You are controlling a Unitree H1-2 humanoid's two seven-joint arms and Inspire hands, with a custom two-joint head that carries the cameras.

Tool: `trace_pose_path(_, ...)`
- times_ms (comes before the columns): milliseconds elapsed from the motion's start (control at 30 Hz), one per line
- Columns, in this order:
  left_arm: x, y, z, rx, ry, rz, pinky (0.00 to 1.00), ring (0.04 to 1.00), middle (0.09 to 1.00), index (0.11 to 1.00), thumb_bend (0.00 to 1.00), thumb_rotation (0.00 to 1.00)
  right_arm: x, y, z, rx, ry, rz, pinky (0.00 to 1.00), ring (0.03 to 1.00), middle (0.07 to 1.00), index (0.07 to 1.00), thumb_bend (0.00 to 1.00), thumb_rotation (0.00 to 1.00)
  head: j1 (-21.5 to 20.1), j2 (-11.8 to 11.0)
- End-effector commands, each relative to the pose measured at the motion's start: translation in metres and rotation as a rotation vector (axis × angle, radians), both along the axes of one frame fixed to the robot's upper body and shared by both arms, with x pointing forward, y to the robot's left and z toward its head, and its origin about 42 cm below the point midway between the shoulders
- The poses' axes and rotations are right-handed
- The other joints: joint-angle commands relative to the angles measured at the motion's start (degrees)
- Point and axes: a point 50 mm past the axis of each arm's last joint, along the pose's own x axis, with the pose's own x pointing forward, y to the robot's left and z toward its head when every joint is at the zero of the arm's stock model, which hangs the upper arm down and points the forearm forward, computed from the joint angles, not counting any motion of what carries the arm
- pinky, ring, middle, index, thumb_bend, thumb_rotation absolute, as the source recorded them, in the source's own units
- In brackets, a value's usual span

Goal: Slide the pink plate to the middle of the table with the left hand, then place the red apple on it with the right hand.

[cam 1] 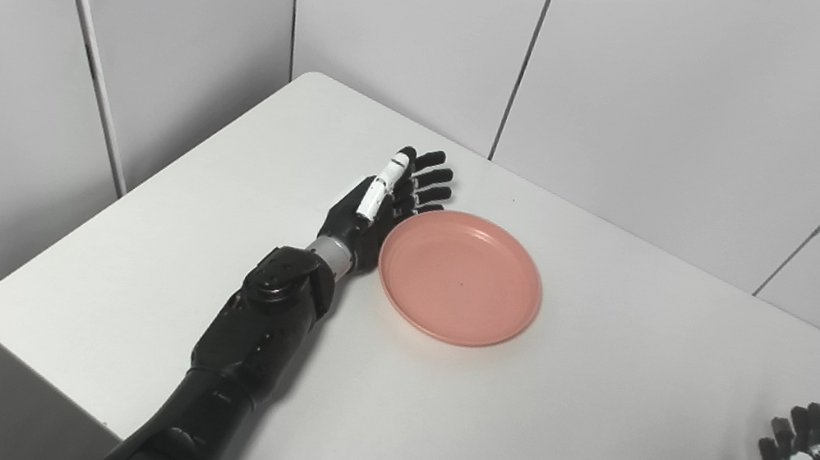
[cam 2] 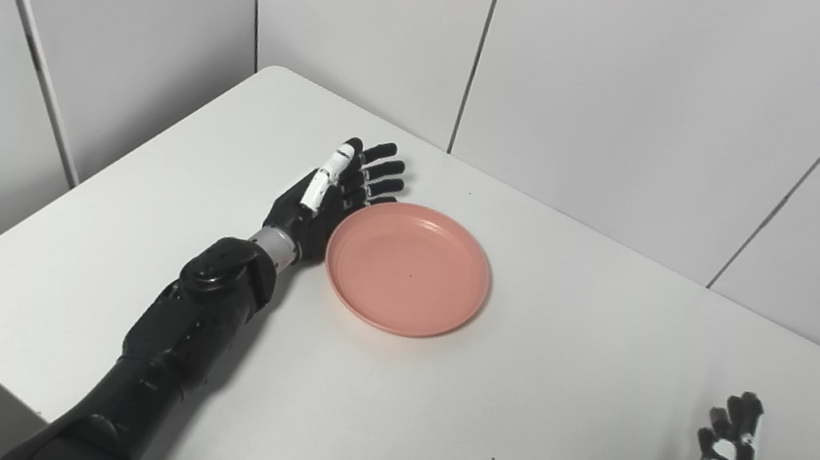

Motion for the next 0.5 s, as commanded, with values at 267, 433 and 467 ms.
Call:
trace_pose_path(267, -0.018, -0.021, -0.029, -0.026, 0.099, -0.025, 0.84, 0.842, 0.846, 0.827, 0.35, 1.0, -0.023, 0.004, -0.029, 0.021, 0.103, -0.024, 0.98, 0.98, 0.99, 1.0, 0.19, 1.0, -0.92, 0.87)
trace_pose_path(433, -0.022, -0.03, -0.036, -0.013, 0.099, -0.02, 0.82, 0.83, 0.834, 0.82, 0.35, 1.0, -0.025, 0.008, -0.027, 0.012, 0.104, -0.027, 0.98, 0.979, 0.988, 1.0, 0.19, 1.0, -1.94, 1.41)
trace_pose_path(467, -0.023, -0.032, -0.036, -0.014, 0.101, -0.023, 0.83, 0.834, 0.837, 0.823, 0.36, 1.0, -0.025, 0.008, -0.026, 0.009, 0.105, -0.028, 0.98, 0.979, 0.986, 0.999, 0.19, 1.0, -1.94, 1.41)
